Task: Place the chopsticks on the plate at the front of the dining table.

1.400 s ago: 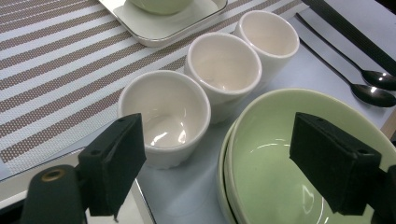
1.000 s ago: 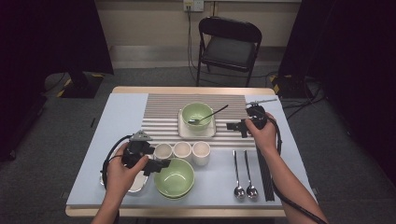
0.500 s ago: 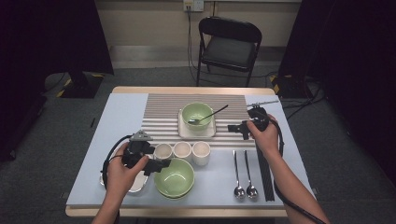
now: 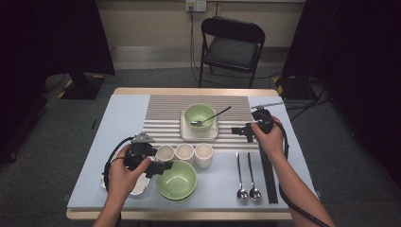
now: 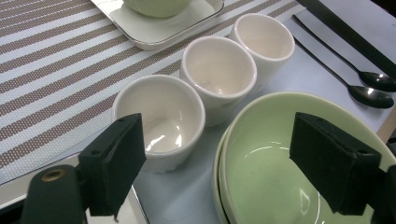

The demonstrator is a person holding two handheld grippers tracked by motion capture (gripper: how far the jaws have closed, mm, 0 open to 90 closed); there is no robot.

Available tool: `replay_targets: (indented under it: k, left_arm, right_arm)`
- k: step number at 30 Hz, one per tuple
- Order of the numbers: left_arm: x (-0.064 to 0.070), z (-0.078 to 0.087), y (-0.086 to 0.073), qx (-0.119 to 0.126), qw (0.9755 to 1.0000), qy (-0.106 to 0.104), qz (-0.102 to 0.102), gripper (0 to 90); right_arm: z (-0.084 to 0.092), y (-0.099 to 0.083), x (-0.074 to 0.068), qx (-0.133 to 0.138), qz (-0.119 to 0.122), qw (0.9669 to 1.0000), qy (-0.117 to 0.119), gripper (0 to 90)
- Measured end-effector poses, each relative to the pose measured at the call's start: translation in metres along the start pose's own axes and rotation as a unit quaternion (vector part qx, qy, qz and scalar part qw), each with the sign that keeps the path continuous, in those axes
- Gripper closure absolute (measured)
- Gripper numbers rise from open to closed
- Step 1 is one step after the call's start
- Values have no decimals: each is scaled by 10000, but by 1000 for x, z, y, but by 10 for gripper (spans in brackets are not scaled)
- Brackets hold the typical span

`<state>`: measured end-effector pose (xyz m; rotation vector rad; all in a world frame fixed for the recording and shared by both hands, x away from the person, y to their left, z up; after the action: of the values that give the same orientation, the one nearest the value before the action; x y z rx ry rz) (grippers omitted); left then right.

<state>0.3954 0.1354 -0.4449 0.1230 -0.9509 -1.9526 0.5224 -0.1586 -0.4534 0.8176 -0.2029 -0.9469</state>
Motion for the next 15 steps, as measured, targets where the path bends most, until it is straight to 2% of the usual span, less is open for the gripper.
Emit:
replay_targets:
  k: [15]
  left_arm:
    - [1, -2, -1, -39, 10000, 4, -21, 178]
  right_arm:
    - [7, -5, 3, -7, 2, 10000, -7, 207]
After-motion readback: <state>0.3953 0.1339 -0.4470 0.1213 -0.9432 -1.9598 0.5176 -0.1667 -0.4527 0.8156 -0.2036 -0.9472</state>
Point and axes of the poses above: each handheld gripper's, and its own axes: z roughly backward along the jaws, y roughly out of its top, x roughly to its right, the point moved 9 cm from there along -z, roughly forward along the jaws, and after that the axes turned 8 degrees about z, right-handed, at the moved point
